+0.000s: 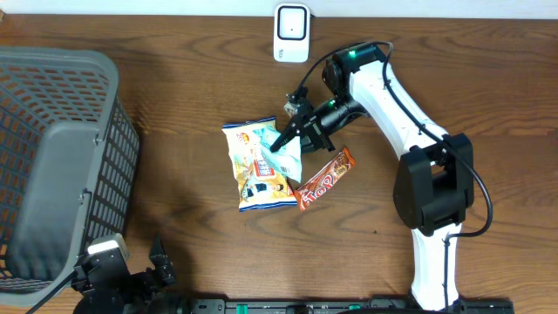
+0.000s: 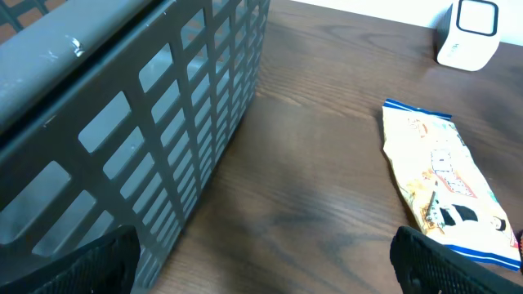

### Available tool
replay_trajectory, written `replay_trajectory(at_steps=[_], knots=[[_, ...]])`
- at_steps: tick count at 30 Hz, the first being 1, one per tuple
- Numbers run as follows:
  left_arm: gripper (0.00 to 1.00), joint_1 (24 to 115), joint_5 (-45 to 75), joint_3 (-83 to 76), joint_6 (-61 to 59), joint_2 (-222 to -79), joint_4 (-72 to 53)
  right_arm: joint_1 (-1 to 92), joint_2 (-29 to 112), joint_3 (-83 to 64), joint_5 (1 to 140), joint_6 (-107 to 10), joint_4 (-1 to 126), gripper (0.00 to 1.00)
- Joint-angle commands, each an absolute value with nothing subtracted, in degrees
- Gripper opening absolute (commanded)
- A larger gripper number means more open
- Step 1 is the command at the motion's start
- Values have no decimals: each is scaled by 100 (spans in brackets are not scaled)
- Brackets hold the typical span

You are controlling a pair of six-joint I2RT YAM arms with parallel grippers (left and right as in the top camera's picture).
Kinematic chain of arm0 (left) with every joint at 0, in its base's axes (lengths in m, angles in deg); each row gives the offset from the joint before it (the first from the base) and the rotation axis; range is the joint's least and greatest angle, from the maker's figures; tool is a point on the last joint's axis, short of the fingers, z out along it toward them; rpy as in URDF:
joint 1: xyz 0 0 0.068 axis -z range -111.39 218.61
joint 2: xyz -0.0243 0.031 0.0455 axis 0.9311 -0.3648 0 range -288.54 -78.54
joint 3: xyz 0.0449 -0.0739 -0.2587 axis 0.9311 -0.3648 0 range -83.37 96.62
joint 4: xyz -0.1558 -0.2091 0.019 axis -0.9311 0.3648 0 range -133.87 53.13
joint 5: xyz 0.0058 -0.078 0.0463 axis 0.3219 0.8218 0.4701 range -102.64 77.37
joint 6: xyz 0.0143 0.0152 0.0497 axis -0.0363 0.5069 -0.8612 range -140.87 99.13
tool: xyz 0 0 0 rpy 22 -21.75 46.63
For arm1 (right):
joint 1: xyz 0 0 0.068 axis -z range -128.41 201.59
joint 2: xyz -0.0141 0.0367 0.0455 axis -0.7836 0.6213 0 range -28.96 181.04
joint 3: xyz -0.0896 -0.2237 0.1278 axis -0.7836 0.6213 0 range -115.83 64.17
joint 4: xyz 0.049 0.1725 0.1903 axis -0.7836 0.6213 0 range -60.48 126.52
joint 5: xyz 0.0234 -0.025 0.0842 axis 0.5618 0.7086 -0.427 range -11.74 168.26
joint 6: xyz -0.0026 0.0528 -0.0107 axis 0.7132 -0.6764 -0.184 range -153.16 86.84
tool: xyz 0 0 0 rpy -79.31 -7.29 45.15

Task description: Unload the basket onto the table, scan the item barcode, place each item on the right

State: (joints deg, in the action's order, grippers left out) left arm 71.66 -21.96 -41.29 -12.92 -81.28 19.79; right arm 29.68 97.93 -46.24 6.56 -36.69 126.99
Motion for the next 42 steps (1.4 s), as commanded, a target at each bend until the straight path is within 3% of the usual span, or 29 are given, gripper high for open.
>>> replay_trajectory(at_steps=[1, 22, 34, 42], knots=[[98, 7146, -2211, -4101, -1240, -8117, 1966, 2996, 9657, -4629, 1049, -3737, 12627, 2], [98, 7146, -2211, -4101, -1240, -8117, 1966, 2990, 9655, -4629, 1101, -3676, 12216, 2], [98, 7146, -2211, -4101, -1240, -8117, 1966, 2937, 9655, -4629, 2745, -3665, 11628, 1], [98, 7146, -2211, -4101, -1240, -8117, 1966, 2758, 9655, -4629, 3685, -1989, 10072, 1]])
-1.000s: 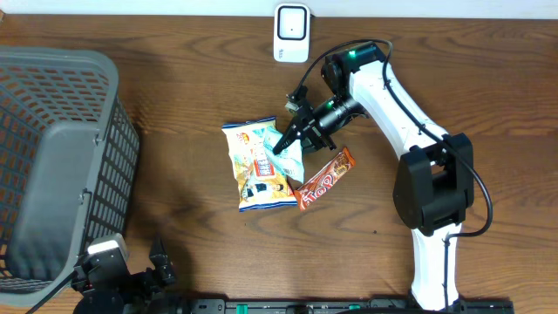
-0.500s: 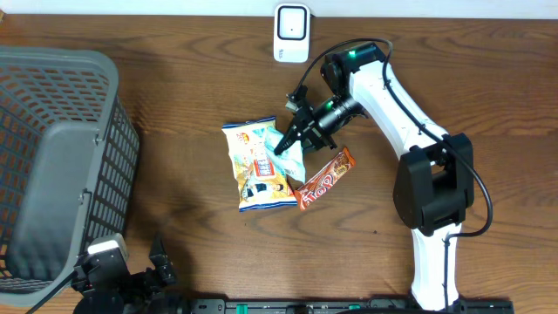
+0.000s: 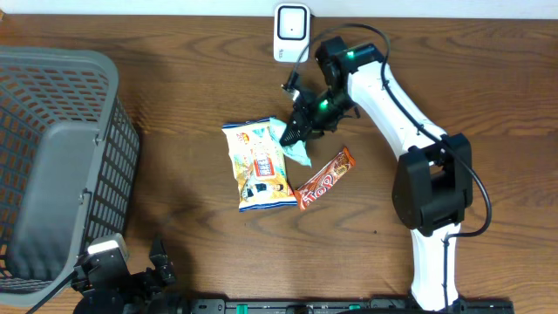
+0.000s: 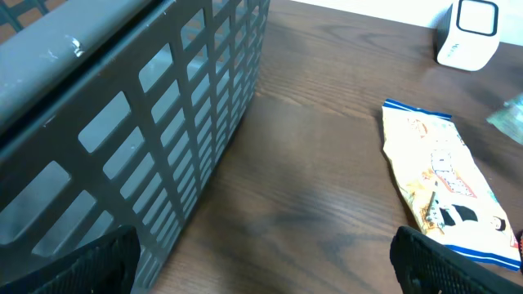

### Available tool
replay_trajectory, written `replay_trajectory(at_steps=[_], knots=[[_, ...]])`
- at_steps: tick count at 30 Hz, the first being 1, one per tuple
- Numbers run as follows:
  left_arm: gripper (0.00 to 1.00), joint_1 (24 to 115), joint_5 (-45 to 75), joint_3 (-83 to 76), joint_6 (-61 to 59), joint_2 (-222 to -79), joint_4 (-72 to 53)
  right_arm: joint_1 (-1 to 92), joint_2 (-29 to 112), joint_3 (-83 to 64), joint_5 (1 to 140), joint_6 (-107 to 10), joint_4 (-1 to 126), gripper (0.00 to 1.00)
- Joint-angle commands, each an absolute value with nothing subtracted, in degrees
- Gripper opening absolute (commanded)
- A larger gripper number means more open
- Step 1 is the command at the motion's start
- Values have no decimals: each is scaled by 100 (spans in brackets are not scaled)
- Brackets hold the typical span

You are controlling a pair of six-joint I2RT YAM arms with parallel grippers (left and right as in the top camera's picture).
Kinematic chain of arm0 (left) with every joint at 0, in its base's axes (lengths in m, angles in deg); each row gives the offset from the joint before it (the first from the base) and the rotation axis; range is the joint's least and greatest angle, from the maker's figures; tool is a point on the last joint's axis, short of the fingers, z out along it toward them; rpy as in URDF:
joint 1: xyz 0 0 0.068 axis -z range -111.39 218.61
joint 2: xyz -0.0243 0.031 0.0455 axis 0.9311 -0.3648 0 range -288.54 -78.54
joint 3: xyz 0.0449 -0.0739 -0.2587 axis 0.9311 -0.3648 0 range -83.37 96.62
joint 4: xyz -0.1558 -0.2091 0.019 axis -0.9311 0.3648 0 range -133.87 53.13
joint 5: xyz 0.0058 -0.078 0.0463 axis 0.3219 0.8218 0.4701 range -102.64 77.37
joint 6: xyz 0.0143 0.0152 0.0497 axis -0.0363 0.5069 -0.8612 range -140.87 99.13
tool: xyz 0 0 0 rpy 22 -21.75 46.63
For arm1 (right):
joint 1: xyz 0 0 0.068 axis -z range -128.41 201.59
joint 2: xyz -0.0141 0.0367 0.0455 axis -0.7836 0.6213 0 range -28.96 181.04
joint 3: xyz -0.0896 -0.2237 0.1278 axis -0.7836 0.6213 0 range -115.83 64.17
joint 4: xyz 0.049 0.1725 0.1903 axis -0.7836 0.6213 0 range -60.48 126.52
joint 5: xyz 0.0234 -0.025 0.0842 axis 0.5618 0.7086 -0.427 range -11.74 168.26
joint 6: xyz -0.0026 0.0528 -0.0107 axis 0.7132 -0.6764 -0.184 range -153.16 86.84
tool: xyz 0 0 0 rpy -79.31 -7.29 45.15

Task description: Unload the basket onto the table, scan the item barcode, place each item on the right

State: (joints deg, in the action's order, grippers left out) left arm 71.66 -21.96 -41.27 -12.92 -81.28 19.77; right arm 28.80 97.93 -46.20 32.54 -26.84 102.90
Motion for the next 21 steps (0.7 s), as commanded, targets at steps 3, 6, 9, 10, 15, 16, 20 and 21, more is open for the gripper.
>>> replay_trajectory(at_steps=[3, 6, 9, 10, 15, 16, 20, 21], knots=[[98, 7146, -2211, -4101, -1240, -8117, 1966, 2647, 9655, -4629, 4391, -1982, 9062, 1], [98, 7146, -2211, -4101, -1240, -8117, 1966, 2601, 9655, -4629, 4896, -1980, 7816, 1], [98, 7146, -2211, -4101, -1240, -8117, 1966, 2598, 9659, -4629, 5914, -1982, 6603, 1], [98, 7146, -2211, -4101, -1240, -8117, 1966, 2598, 9670, -4629, 6177, -1982, 6299, 1], [98, 7146, -2211, -4101, -1240, -8117, 1966, 2640, 9856, -4629, 7374, -1868, 4356, 1], [98, 7146, -2211, -4101, -1240, -8117, 1966, 2671, 9915, -4629, 7381, -1847, 4037, 1], [98, 7146, -2211, -4101, -1240, -8117, 1966, 2793, 10315, -4633, 7615, -1849, 2811, 1], [98, 7146, -2211, -4101, -1240, -8117, 1966, 2828, 10468, -4648, 7812, -1812, 2501, 1]])
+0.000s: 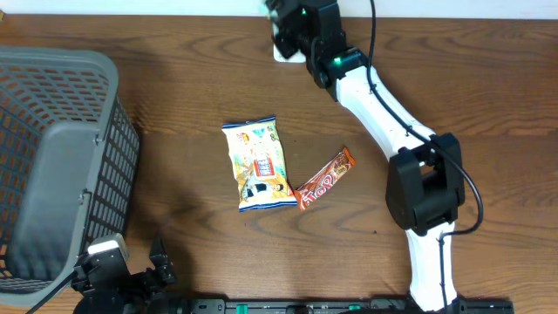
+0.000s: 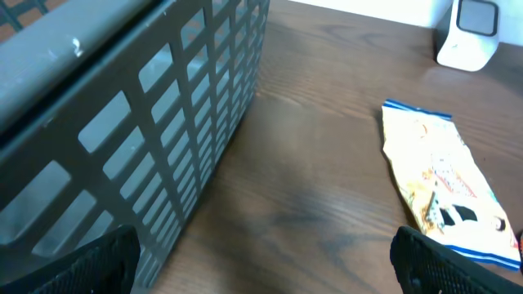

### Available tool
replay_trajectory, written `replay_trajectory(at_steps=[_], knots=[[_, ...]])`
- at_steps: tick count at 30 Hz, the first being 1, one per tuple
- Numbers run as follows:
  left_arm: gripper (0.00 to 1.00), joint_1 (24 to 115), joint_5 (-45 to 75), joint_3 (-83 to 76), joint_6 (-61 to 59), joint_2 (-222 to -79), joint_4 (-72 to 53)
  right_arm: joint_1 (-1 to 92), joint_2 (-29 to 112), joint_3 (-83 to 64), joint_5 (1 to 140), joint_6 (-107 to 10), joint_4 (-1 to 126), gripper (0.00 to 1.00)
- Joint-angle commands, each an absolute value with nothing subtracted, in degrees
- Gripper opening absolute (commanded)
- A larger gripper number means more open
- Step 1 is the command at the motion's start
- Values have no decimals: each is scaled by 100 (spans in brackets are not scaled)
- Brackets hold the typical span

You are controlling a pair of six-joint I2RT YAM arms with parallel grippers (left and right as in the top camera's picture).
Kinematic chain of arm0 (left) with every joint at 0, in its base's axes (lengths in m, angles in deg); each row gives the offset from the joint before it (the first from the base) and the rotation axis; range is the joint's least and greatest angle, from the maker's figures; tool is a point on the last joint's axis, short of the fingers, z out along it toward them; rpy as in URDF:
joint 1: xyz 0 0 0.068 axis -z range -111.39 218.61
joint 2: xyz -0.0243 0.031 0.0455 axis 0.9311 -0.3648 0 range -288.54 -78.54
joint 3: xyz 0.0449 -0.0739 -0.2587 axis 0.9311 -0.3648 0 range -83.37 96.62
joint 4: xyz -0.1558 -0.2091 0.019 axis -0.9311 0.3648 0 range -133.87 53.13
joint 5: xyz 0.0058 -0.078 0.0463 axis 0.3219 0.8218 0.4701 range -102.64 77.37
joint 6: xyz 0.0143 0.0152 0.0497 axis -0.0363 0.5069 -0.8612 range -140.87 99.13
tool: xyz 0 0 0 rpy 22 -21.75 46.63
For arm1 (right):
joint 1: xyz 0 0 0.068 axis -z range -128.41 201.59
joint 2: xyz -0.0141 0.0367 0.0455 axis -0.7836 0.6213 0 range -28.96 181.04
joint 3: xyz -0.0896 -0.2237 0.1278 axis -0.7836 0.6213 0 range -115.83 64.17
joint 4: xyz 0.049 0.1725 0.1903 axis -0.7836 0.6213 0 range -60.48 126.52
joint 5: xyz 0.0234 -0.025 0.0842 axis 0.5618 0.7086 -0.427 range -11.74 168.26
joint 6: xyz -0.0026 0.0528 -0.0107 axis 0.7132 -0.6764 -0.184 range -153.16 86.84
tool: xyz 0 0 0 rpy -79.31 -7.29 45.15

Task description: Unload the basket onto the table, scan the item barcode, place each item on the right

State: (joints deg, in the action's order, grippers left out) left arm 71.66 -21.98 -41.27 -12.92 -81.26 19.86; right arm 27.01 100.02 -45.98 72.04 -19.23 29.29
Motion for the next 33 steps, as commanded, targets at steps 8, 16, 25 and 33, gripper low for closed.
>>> replay_trajectory(at_steps=[8, 16, 25, 33], knots=[[98, 7146, -2211, -4101, -1240, -8117, 1966, 2904, 11296, -5212, 7962, -1724, 1672, 1], [98, 7146, -2211, -4101, -1240, -8117, 1966, 2900, 11364, -5540, 7993, -2107, 1845, 1], [98, 7146, -2211, -4101, -1240, -8117, 1966, 3090, 10160, -5732, 9263, -2343, 4485, 1], [98, 7146, -2211, -4101, -1240, -8117, 1966, 4301, 9415, -5730, 10681, -2327, 6739, 1]])
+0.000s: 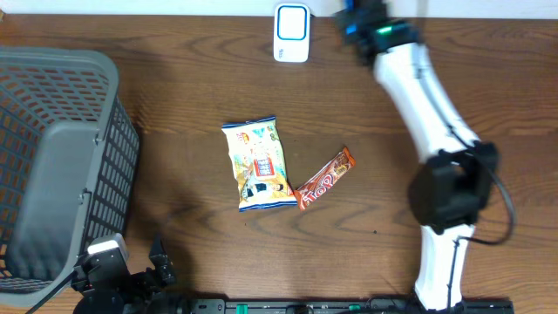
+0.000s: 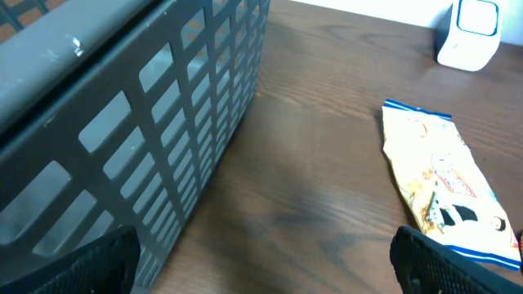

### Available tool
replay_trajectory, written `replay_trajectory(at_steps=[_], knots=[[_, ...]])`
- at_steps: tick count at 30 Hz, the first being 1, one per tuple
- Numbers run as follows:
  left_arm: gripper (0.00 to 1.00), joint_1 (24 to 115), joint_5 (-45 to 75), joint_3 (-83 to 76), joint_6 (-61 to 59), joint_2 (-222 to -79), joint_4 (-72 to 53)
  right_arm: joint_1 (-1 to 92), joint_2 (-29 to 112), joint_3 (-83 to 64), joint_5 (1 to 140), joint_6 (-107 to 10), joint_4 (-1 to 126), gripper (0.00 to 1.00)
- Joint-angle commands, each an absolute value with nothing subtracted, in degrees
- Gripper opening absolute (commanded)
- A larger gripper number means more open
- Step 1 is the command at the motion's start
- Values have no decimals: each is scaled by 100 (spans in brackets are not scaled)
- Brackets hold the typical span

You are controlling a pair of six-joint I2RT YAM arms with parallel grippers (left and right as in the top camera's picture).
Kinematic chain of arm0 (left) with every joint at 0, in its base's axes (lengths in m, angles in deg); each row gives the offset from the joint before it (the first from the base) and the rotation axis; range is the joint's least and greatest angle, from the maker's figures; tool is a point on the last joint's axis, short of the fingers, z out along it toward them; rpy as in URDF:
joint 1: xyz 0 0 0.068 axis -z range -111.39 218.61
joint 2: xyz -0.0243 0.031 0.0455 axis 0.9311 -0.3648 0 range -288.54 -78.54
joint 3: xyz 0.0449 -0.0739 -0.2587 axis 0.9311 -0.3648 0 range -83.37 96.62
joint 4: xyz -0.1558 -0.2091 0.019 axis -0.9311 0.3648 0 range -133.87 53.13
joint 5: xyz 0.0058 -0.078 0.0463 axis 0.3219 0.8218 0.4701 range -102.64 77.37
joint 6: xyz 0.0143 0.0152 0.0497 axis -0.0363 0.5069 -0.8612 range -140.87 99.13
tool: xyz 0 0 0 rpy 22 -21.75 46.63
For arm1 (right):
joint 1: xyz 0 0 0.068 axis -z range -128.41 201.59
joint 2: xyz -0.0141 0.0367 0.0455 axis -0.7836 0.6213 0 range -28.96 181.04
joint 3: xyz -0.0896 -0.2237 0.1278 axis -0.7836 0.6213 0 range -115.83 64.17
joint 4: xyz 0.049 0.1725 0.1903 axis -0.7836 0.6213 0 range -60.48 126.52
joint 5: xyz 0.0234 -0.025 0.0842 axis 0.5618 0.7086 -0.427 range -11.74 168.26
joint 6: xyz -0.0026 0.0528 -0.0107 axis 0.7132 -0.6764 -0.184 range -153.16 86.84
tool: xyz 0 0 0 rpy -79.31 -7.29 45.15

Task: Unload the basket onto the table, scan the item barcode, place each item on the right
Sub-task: 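Swing the right arm right and drop the wet-wipes beside the bottle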

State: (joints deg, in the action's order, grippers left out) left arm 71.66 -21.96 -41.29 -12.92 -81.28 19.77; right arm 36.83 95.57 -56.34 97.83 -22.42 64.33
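The white barcode scanner [image 1: 291,33] stands at the table's far edge and also shows in the left wrist view as the scanner [image 2: 467,33]. A yellow snack bag [image 1: 259,166] and a brown chocolate bar [image 1: 323,178] lie mid-table. My right arm [image 1: 410,70] reaches to the top edge, right of the scanner. Its gripper and anything in it are beyond the frame. My left gripper [image 2: 261,265] rests low at the near left, open and empty, with the snack bag [image 2: 445,184] ahead to its right.
A large grey mesh basket [image 1: 52,166] fills the table's left side, and the basket's wall [image 2: 163,114] stands close on the left gripper's left. The right arm's base [image 1: 445,196] sits at the right.
The right arm has swung from over the scanner to the right of it, and the scanner is now uncovered. The left gripper, the bag and the bar have not moved.
The right gripper was down on a pale teal packet lying on the snack bag's edge. Then it held that packet lifted and nearer the scanner. Then it was over the scanner at the top edge. Now the arm is right of the scanner, and the packet is out of view.
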Motion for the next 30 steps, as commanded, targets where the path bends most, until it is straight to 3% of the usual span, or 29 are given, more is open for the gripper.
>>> replay_trajectory(at_steps=[1, 13, 26, 28, 30], knots=[[98, 7146, -2211, -4101, -1240, -8117, 1966, 4535, 9417, -5721, 10773, -2327, 6905, 1], [98, 7146, -2211, -4101, -1240, -8117, 1966, 6896, 9906, -4906, 10310, -2513, 7132, 1], [98, 7146, -2211, -4101, -1240, -8117, 1966, 8312, 10116, -4585, 9886, -2889, 7003, 2], [98, 7146, -2211, -4101, -1240, -8117, 1966, 8441, 10123, -4585, 9652, -2891, 7027, 8], [98, 7146, -2211, -4101, -1240, -8117, 1966, 8546, 10123, -4585, 9228, -2891, 7036, 23]])
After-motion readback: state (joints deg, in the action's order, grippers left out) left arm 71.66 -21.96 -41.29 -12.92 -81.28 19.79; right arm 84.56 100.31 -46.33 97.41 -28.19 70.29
